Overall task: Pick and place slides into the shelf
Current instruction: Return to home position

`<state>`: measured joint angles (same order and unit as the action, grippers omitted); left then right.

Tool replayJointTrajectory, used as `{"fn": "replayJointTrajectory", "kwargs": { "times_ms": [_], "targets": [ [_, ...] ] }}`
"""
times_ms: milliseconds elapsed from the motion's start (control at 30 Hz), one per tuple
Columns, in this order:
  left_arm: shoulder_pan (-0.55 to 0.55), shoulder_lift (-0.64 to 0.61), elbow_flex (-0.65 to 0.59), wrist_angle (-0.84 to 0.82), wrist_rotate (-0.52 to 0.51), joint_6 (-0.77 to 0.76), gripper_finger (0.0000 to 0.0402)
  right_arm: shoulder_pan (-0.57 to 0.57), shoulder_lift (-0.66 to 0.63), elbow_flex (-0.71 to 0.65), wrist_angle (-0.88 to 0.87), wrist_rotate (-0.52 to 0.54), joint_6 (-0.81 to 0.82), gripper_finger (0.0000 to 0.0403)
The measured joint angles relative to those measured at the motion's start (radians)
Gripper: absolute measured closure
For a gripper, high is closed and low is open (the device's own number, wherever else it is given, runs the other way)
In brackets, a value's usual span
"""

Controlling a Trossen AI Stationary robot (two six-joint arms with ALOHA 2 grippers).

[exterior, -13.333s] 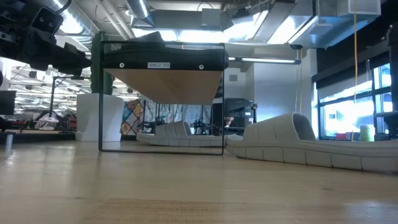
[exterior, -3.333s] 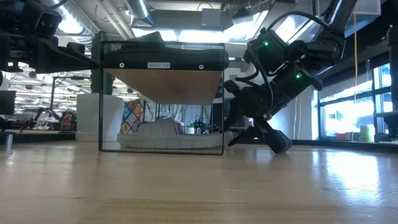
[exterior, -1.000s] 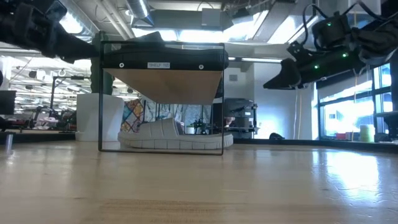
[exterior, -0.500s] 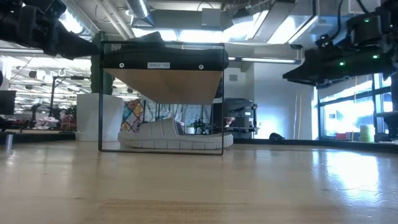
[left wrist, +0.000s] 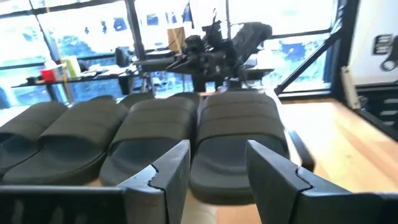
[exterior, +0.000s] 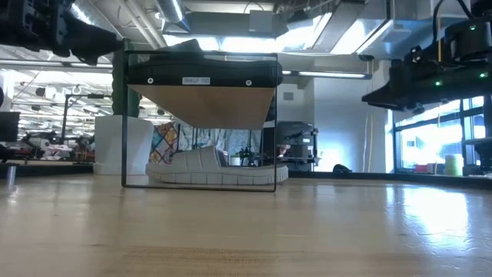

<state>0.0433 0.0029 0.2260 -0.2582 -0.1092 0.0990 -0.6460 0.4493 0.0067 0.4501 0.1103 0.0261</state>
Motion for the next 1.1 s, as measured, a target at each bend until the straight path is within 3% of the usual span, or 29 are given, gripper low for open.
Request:
{"fn": "replayJointTrajectory", "kwargs": {
  "times_ms": [167,1100],
  "targets": [
    [0.0,0.0,-0.034,0.067,0.049,-0.003,0.0254,0.0,-0.041,0.0,-0.015,0.002,0.0,0.0237],
    [0.0,0.0,-0.218,0.276,0.068,-0.024,0.0254,0.002,-0.069,0.0,-0.067,0.002,0.05,0.0237]
  ]
}}
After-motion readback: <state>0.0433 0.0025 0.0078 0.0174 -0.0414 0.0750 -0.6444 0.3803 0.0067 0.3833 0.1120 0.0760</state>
